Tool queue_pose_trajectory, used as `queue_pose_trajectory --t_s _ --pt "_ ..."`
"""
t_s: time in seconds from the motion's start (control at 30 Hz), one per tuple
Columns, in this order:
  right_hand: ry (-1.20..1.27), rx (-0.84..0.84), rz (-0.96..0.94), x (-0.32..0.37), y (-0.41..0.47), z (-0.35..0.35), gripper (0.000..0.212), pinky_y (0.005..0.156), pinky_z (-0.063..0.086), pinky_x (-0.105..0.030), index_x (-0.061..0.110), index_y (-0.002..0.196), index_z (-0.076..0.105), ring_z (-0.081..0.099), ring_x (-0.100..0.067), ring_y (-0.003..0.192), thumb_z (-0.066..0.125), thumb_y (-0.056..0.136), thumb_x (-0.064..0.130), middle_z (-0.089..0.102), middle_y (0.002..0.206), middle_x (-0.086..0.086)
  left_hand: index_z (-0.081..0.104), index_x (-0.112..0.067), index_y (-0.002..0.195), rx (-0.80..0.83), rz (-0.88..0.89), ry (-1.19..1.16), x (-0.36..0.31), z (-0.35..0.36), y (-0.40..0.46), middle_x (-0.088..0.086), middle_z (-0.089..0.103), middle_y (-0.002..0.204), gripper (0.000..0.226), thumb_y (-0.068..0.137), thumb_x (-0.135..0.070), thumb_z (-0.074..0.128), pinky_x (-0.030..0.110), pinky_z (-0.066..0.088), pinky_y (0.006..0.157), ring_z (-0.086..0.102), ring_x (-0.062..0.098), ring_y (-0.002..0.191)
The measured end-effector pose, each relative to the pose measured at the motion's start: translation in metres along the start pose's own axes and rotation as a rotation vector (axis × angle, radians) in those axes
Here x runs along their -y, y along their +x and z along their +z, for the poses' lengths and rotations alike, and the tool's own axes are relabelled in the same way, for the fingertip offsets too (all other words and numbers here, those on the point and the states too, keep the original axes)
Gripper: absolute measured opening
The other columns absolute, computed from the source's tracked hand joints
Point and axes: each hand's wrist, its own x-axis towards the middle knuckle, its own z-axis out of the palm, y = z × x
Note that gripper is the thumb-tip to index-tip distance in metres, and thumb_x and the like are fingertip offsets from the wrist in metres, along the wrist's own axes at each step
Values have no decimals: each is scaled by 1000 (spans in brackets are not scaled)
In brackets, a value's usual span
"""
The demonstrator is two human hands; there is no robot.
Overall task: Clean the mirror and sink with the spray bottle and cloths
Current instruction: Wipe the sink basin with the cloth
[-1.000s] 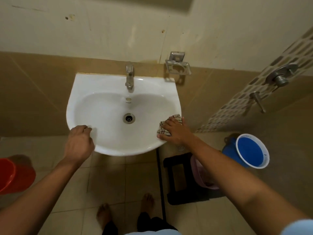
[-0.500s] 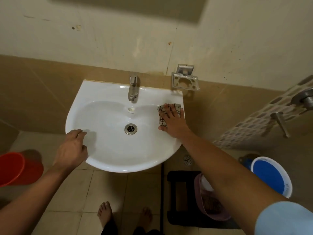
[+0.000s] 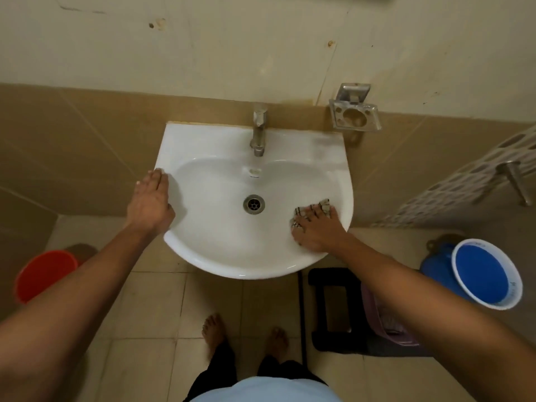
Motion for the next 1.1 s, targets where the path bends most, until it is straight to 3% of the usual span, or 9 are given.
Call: queue_pose_trajectory --t_s 0.1,0.23,0.37,0.47,0.6,0.73,0.83,1.1 --pt "125 75 15 42 -11 11 62 120 1 -55 24 155 21 9 -27 151 22 99 48 11 165 -4 26 6 147 34 39 -1 8 0 10 25 24 156 73 80 0 52 52 15 120 17 40 147" --pt "268 162 -11 103 -4 22 63 120 4 -53 23 157 15 8 -28 152 24 100 49 8 166 -6 28 10 145 46 66 -81 17 6 16 28 23 155 69 81 0 51 51 17 120 18 41 146" --pt "408 144 -85 167 19 27 65 122 0 -51 19 158 8 3 -31 152 27 103 47 2 166 -8 27 10 146 7 106 -146 24 13 13 27 21 156 67 84 1 49 49 18 121 17 40 147" --pt "574 138 -30 215 39 17 72 120 -4 -52 14 158 -3 -6 -34 152 31 103 46 -8 165 -11 27 9 147 -27 114 -181 26 16 11 26 20 157 66 84 2 47 48 17 121 16 39 147" --pt "745 71 -5 258 60 1 72 121 -5 -53 15 158 -3 -7 -33 152 27 103 51 -8 166 -11 30 11 144 -81 115 -199 23 19 11 28 25 155 65 82 5 48 50 23 119 21 41 145" --pt "710 74 -145 240 58 19 77 121 -3 -54 23 158 -3 -9 -27 152 28 99 60 -9 166 -5 33 10 143 -107 122 -200 23 21 12 27 27 154 64 82 6 50 51 25 118 24 40 144" --pt "607 100 -272 204 48 36 73 123 1 -51 23 159 0 -6 -23 153 31 101 56 -6 167 -2 34 11 143 -116 131 -191 26 23 13 29 29 153 63 82 5 50 51 23 119 25 41 144" --pt "316 188 -346 78 23 35 69 124 1 -43 25 158 8 1 -21 153 42 102 47 1 166 -1 35 11 142 -99 103 -147 22 25 15 29 30 152 65 81 5 54 52 23 118 25 42 143"
